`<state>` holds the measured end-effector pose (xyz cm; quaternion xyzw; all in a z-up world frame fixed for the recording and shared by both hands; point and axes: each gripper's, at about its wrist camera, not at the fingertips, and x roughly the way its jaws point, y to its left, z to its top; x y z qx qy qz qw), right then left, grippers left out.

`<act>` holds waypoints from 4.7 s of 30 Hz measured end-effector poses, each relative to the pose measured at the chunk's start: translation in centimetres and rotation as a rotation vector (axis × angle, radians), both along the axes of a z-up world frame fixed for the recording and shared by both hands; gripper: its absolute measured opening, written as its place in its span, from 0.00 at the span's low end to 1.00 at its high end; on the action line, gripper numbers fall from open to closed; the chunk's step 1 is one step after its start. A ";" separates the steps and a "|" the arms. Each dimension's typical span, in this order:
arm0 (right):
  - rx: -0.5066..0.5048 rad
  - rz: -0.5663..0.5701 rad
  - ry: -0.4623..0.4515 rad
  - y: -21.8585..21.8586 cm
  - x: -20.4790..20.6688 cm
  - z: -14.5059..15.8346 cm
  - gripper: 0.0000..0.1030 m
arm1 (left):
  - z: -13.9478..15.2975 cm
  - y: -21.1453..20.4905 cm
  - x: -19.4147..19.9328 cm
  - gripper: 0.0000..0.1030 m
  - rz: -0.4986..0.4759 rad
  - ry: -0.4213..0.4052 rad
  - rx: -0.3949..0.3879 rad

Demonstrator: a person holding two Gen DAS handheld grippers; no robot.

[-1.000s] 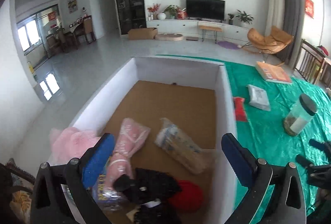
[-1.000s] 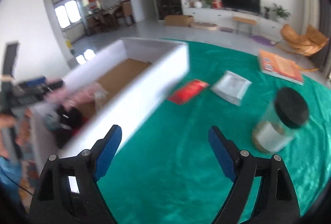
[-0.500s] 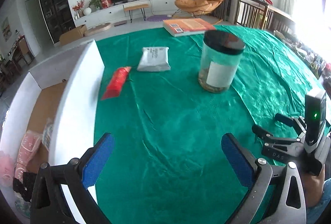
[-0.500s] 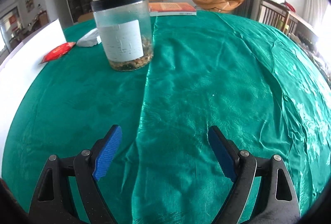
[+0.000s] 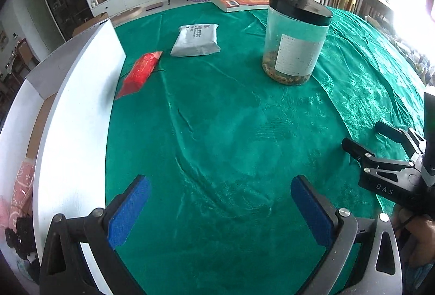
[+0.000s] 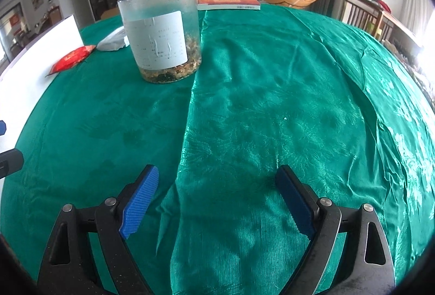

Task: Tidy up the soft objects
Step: 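Move both open tools back over the table toward the remaining packets, then grasp the red packet with the left tool while the right tool grasps the white wipes pack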

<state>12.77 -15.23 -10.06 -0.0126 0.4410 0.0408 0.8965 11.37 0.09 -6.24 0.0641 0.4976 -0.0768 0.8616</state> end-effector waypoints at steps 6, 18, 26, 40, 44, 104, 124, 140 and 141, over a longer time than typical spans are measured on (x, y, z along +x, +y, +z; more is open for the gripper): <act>0.000 0.000 0.000 0.0 0.0 0.0 0.88 | 4.8 1.6 9.1 0.99 0.027 -0.011 -0.057; 0.000 -0.001 0.000 0.0 0.0 0.0 0.88 | -1.4 0.5 27.8 0.99 0.170 0.142 0.030; 0.000 0.006 0.003 0.1 -0.1 -0.1 0.90 | -4.7 -0.4 29.6 0.66 0.185 0.154 0.024; 0.000 0.007 0.003 0.2 -0.1 -0.1 0.90 | 15.9 -13.0 19.9 0.64 -0.241 -0.109 -0.211; 0.001 0.008 0.003 0.2 -0.1 0.0 0.90 | 13.7 -19.6 16.8 0.64 -0.361 -0.047 -0.170; 0.001 0.010 0.002 0.1 -0.1 -0.1 0.90 | -2.2 4.5 10.9 0.18 0.167 0.033 -0.120; 0.001 0.009 0.002 0.1 -0.1 0.0 0.90 | -5.9 1.8 8.2 1.00 0.181 -0.100 -0.052; 0.011 -0.005 -0.006 -0.2 -0.3 0.1 0.89 | -6.0 1.7 8.2 1.00 0.182 -0.100 -0.053; 0.035 -0.016 -0.009 -0.7 -0.3 0.3 0.89 | -6.0 1.7 8.2 1.00 0.182 -0.100 -0.053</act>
